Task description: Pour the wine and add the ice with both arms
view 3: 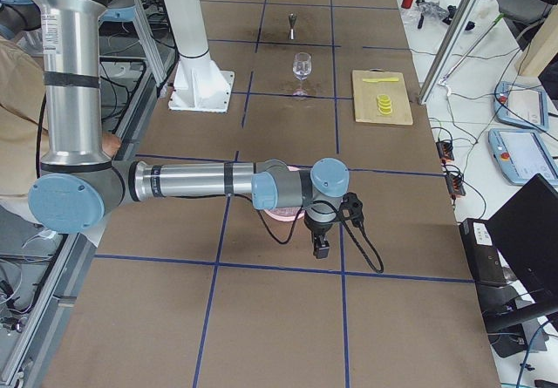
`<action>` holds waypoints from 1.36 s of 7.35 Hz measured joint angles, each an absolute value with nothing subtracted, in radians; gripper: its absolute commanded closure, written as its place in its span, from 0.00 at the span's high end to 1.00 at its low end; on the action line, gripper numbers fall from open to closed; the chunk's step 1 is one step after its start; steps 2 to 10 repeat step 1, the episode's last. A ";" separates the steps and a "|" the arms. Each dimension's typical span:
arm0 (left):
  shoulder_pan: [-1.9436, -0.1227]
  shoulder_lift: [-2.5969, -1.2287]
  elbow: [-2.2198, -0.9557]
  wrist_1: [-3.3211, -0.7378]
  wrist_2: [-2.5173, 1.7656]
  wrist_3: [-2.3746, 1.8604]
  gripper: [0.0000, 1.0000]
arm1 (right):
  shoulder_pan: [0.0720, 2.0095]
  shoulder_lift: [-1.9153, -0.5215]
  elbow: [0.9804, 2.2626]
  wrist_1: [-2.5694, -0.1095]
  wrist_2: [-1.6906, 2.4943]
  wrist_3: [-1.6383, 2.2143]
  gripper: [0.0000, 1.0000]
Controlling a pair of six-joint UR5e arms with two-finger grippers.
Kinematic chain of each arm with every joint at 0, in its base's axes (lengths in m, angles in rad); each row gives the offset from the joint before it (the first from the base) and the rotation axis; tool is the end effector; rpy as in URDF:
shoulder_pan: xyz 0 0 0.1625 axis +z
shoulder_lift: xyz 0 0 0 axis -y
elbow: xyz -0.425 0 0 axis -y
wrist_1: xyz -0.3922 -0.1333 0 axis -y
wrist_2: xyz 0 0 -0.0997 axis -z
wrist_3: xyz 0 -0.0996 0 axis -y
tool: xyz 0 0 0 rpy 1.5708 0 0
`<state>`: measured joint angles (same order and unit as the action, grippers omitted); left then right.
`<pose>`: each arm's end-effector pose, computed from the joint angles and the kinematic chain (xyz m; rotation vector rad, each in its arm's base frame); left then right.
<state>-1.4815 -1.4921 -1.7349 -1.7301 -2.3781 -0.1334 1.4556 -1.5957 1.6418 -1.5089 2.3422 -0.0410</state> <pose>-0.0191 -0.4744 0.5954 0.1405 0.8237 0.0573 0.0073 -0.4921 0.6295 0.0740 -0.7751 -0.1899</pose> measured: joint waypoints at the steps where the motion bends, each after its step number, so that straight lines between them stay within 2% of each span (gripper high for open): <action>1: -1.482 -1.492 -1.730 -1.729 -2.378 -0.133 1.00 | 1.456 -1.593 1.634 -1.490 2.347 -0.004 1.00; 10: -1.482 -1.492 -1.730 -1.729 -2.378 -0.133 1.00 | 1.456 -1.593 1.634 -1.490 2.347 -0.004 1.00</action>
